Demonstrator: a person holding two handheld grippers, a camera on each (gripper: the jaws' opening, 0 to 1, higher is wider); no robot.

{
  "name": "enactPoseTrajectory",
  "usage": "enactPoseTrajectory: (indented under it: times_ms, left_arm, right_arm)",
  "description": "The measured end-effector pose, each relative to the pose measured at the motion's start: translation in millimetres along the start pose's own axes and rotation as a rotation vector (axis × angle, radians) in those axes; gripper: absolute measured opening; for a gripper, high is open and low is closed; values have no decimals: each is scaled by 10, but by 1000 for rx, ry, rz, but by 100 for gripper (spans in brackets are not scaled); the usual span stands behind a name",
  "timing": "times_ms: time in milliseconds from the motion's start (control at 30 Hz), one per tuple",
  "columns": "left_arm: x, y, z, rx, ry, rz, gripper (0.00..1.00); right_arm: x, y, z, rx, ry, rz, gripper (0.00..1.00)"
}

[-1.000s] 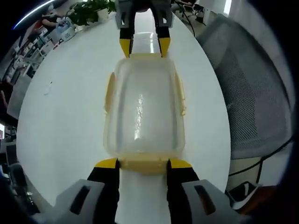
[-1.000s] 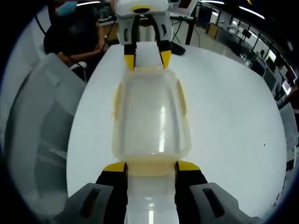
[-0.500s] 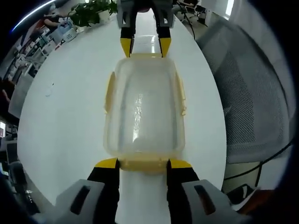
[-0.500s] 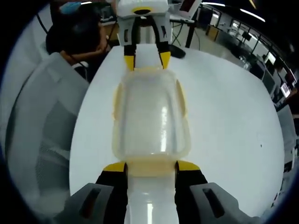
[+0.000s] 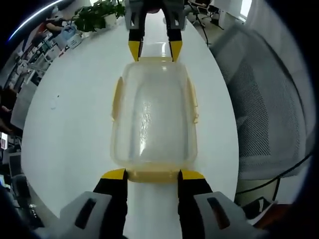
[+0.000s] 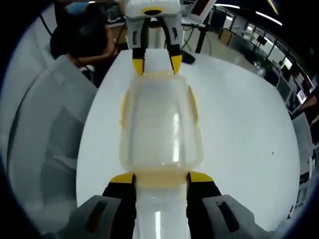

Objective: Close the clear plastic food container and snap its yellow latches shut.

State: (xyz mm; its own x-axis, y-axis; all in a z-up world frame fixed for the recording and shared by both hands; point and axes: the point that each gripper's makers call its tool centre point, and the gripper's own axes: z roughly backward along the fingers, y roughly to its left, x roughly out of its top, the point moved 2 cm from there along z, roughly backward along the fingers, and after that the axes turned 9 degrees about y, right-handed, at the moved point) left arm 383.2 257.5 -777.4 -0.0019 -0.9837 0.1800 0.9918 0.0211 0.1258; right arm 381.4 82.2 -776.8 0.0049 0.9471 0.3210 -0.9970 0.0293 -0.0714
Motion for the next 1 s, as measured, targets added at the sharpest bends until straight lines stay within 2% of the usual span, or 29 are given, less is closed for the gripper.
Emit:
enactPoseTrajectory:
  times_ms: [467, 1000]
  left_arm:
    - [317, -2, 95, 20, -17, -2, 38]
    - [629, -5, 44, 10, -41, 11, 38]
  right_arm:
    - [-241, -18, 202, -11, 5, 3, 37]
    - [-544, -46, 313, -14, 29, 20, 37]
